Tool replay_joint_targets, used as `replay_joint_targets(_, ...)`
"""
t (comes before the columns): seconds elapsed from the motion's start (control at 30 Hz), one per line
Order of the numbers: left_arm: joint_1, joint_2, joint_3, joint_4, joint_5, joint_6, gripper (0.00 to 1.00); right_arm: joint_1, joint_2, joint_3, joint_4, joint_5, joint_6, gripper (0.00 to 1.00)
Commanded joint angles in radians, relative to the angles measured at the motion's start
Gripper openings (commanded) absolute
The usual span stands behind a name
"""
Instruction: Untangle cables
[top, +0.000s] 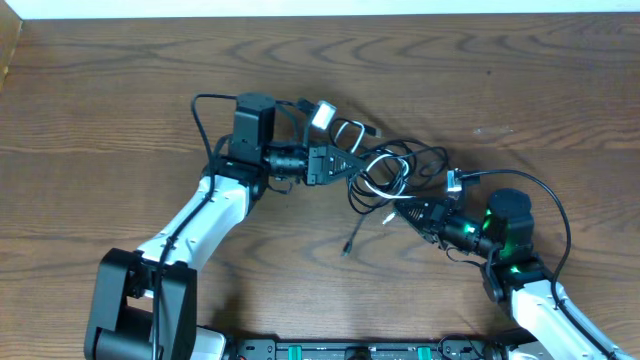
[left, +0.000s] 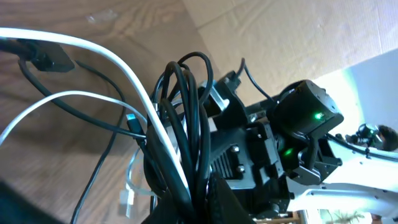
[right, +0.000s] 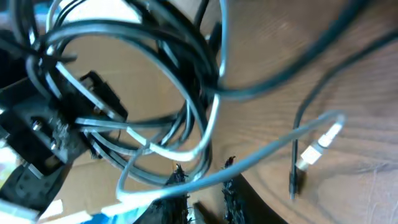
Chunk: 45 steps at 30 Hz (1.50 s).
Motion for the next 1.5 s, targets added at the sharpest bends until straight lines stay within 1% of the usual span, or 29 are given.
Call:
replay_joint_targets(0.0,-0.031,-0.011,-0.003,0.002,0.014,0.013,0.08,0.014,0.000,0.002,0.002,0.093,0.037,0.18)
replay_joint_targets(0.2,-0.054,-0.011,-0.003,0.002,0.013,0.013,0.08,0.014,0.000,0.002,0.007,0.091,0.113,0.15)
replay_joint_targets(0.23,-0.054,-0.011,-0.003,0.002,0.013,0.013,0.08,0.014,0.000,0.002,0.007,0.082,0.145,0.14)
replay_joint_targets(0.33,-0.054,-0.011,-0.003,0.002,0.013,0.014,0.08,0.014,0.000,0.002,0.008,0.070,0.203,0.08)
replay_joint_targets(0.43,-0.054,-0.011,-0.003,0.002,0.014,0.014,0.08,0.012,0.000,0.002,0.007,0.071,0.205,0.01)
replay_joint_targets(0.5,-0.054,-0.011,-0.003,0.002,0.013,0.014,0.08,0.012,0.000,0.002,0.007,0.069,0.203,0.01)
replay_joint_targets(0.63,-0.034,-0.011,-0.003,0.002,-0.002,0.040,0.08,0.012,0.000,0.002,-0.039,0.039,0.105,0.01)
replay_joint_targets(0.7,-0.013,-0.011,-0.003,0.002,-0.048,0.040,0.08,0.012,0.000,0.002,-0.112,0.035,0.064,0.01)
replay_joint_targets(0.77,0.027,-0.011,-0.003,0.002,-0.132,0.040,0.08,0.012,0.000,0.002,-0.234,0.035,0.008,0.01)
replay_joint_targets(0.97,0.123,-0.011,-0.003,0.002,-0.210,0.039,0.08,0.012,0.000,0.002,-0.351,0.035,-0.111,0.01)
replay_joint_targets(1.07,0.186,-0.011,-0.003,0.002,-0.270,0.039,0.08,0.003,0.000,0.002,-0.412,0.037,-0.216,0.01)
replay_joint_targets(1.17,0.259,-0.011,-0.003,0.002,-0.349,-0.018,0.08,-0.040,0.000,0.002,-0.484,0.047,-0.314,0.01)
replay_joint_targets(1.33,0.333,-0.011,-0.003,-0.018,-0.354,-0.041,0.08,-0.136,0.000,0.002,-0.518,0.047,-0.377,0.01)
replay_joint_targets(1.47,0.348,-0.011,-0.003,-0.140,-0.354,-0.039,0.08,-0.229,0.000,0.002,-0.524,0.048,-0.394,0.01)
